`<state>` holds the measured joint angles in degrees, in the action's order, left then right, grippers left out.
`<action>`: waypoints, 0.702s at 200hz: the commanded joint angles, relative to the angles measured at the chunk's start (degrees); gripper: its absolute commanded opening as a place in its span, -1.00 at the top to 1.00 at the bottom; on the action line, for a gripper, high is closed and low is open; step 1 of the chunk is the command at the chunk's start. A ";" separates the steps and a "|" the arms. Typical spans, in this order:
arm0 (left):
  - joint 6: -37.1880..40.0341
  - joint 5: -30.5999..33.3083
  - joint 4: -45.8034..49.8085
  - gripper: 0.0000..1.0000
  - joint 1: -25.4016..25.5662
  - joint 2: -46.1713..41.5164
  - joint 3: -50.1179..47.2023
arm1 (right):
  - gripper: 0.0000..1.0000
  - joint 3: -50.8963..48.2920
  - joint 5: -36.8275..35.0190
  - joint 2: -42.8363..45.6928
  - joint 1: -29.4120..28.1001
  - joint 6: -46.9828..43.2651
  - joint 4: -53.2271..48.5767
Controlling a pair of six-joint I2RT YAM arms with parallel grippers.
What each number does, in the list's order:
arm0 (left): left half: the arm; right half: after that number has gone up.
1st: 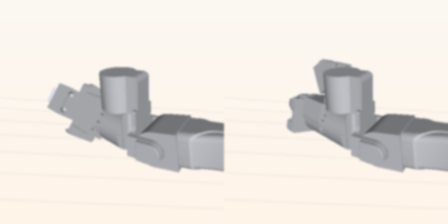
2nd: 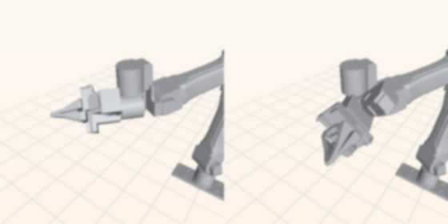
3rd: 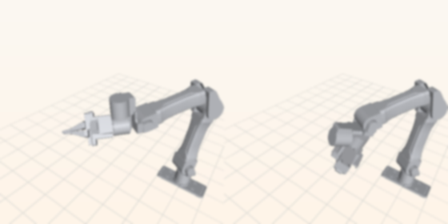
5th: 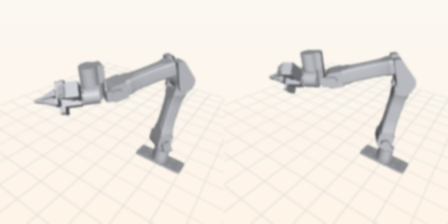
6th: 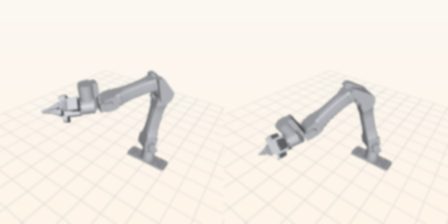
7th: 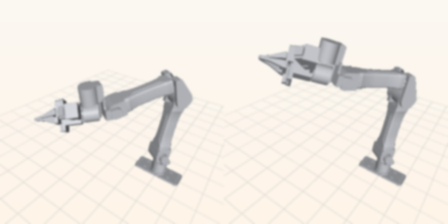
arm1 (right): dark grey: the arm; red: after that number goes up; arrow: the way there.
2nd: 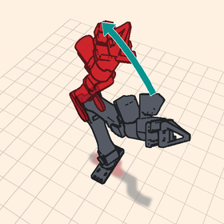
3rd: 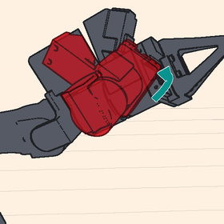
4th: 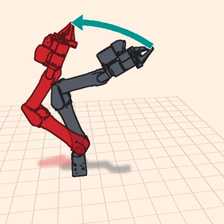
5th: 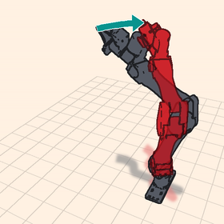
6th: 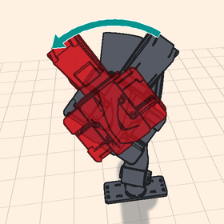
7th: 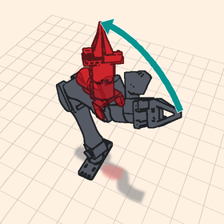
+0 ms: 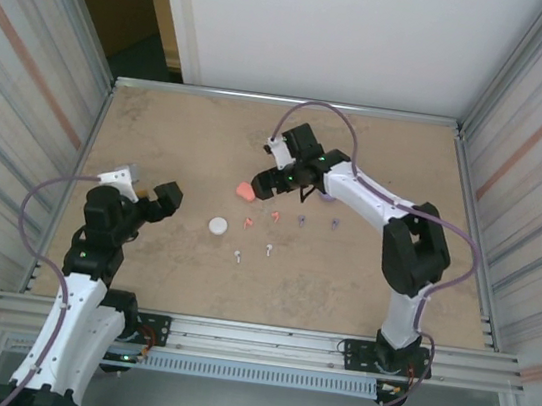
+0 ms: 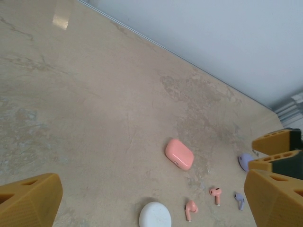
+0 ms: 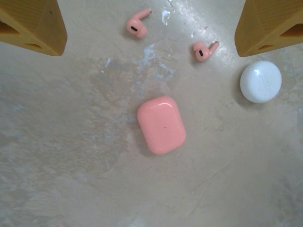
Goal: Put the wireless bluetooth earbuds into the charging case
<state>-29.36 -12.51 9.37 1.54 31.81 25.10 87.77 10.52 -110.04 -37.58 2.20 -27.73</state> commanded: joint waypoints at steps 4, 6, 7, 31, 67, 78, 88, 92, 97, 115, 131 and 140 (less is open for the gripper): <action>0.90 1.31 1.29 -0.97 -0.31 -1.13 -0.33 | -0.75 5.79 -0.45 -5.46 -1.45 -2.92 -5.03; 0.96 1.30 1.41 -0.97 -0.29 -1.18 -0.32 | -0.75 6.18 -0.54 -5.80 -1.51 -3.01 -5.16; 1.01 1.28 1.38 -0.97 -0.30 -1.20 -0.32 | -0.75 6.31 -0.61 -6.07 -1.61 -3.13 -5.24; 1.19 2.03 1.98 -0.97 -0.31 -1.90 -0.38 | -0.73 10.41 -1.25 -10.50 -2.80 -4.97 -6.89; 1.13 2.58 2.22 -0.97 -0.31 -2.72 -0.63 | -0.68 16.19 -1.75 -15.81 -3.93 -7.54 -9.35; 1.25 2.68 2.18 -0.97 -0.30 -2.64 -0.58 | -0.67 17.73 -2.15 -17.19 -4.32 -8.17 -9.91; 1.22 2.74 2.15 -0.97 -0.28 -2.68 -0.59 | -0.66 19.10 -2.17 -18.36 -4.49 -8.66 -10.51; 1.23 2.68 2.15 -0.97 -0.24 -2.64 -0.61 | -0.66 19.17 -2.17 -18.90 -4.53 -8.75 -10.74; 1.24 2.67 2.14 -0.97 -0.29 -2.56 -0.69 | -0.64 21.16 -2.09 -19.50 -4.68 -8.96 -11.00; 1.19 2.70 2.03 -0.97 -0.31 -2.54 -0.67 | -0.62 23.03 -2.08 -21.10 -4.76 -9.35 -11.77; 1.24 2.70 2.02 -0.97 -0.31 -2.29 -0.68 | -0.61 24.54 -2.26 -22.43 -4.82 -9.73 -12.33; 1.17 2.59 1.84 -0.97 -0.31 -2.20 -0.67 | -0.60 25.18 -2.44 -23.07 -4.93 -9.93 -12.57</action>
<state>-29.19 -10.46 10.92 1.54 29.67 24.99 110.19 8.80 -130.93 -42.04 -5.67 -37.23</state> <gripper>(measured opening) 0.986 0.806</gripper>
